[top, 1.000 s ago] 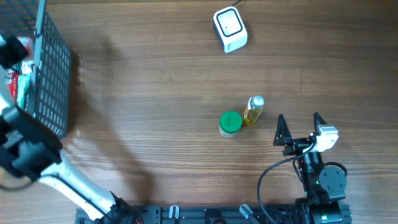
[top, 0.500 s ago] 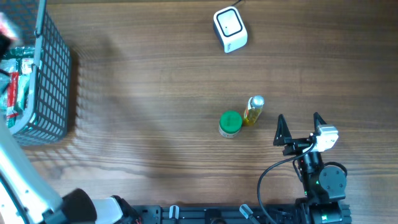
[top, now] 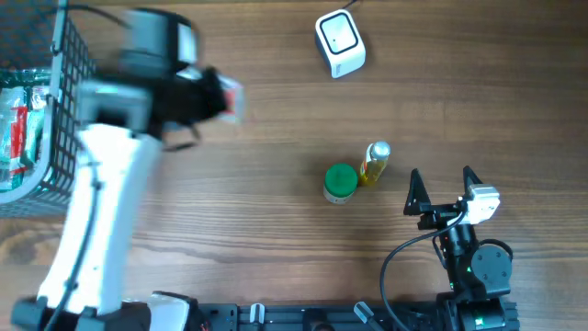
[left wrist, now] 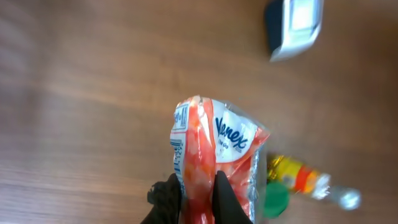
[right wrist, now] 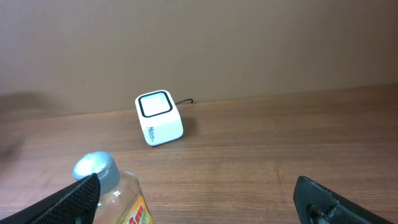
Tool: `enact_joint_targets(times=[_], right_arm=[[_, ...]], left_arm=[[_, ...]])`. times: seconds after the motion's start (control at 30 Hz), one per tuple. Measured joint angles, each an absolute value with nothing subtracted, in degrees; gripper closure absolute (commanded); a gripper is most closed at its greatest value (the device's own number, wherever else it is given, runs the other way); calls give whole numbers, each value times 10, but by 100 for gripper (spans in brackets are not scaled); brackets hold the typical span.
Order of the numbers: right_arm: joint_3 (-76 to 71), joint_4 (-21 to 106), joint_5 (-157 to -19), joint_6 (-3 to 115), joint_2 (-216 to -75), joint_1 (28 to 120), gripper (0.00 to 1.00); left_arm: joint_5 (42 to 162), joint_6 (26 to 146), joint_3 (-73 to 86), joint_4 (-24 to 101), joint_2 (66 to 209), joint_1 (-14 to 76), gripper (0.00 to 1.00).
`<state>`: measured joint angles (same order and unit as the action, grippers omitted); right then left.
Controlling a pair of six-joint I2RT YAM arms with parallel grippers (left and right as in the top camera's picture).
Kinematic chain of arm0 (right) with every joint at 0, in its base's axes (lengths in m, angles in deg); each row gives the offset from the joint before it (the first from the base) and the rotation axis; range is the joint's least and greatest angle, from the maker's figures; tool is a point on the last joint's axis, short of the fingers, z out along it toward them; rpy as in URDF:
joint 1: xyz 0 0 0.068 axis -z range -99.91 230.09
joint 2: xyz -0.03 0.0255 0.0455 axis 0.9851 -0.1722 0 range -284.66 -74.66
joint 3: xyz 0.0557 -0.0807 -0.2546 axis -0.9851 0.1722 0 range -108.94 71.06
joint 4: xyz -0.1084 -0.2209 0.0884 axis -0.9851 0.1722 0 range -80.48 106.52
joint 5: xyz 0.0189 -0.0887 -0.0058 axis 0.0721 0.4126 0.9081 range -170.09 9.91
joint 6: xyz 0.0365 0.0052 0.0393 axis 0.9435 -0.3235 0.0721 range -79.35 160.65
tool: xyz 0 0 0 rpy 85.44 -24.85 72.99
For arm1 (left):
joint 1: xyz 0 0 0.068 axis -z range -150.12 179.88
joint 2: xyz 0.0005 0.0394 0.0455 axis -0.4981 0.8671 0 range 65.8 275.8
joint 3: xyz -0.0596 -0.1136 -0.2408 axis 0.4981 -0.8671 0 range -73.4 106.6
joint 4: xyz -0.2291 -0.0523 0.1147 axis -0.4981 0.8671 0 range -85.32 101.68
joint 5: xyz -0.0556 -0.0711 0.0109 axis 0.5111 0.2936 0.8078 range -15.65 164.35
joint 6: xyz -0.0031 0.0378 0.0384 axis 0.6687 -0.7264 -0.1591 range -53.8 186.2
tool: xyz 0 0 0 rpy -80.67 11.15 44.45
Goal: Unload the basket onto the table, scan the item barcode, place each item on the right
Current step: 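Carry the Kleenex pack with the left gripper toward the scanner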
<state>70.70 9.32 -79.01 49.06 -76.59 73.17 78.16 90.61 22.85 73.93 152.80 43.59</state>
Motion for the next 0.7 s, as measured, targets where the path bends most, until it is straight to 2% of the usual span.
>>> enact_joint_targets(times=[0.37, 0.5, 0.7], right_arm=[[707, 93, -790, 490, -766, 732, 0], [707, 93, -790, 491, -766, 732, 0], [707, 93, -790, 491, -766, 732, 0]], left_arm=[[452, 1026, -8, 522, 1593, 755, 96], [350, 1034, -18, 510, 1669, 816, 96], [272, 1036, -19, 496, 1736, 830, 96]])
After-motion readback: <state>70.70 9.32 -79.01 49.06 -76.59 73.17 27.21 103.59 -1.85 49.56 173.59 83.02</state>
